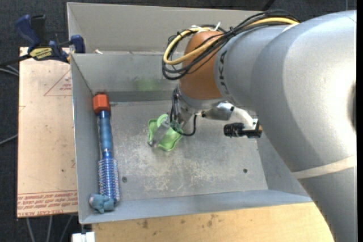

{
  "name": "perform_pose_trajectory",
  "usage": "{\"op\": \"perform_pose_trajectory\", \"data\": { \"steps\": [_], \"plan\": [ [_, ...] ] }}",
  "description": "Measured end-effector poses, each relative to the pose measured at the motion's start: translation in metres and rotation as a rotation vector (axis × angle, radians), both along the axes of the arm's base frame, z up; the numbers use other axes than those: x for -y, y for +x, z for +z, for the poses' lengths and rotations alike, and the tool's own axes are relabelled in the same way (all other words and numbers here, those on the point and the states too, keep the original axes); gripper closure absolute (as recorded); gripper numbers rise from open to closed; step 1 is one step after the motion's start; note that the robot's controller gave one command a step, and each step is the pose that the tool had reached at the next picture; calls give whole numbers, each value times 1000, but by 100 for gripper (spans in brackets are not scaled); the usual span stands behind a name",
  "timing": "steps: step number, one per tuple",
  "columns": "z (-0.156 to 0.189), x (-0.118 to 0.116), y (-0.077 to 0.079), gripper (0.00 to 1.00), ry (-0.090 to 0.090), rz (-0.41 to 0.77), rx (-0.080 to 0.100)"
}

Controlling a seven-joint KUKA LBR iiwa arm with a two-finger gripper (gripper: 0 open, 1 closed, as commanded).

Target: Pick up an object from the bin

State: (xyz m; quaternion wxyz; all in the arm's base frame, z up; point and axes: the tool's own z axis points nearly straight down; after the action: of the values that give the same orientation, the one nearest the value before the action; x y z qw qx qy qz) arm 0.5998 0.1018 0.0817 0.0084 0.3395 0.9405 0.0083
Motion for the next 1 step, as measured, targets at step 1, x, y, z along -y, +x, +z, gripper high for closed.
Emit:
{"op": "perform_pose_trajectory", "data": {
  "steps": [1],
  "plan": [
    [0, -6, 16, 100, -4, -26, -2]
  ]
}}
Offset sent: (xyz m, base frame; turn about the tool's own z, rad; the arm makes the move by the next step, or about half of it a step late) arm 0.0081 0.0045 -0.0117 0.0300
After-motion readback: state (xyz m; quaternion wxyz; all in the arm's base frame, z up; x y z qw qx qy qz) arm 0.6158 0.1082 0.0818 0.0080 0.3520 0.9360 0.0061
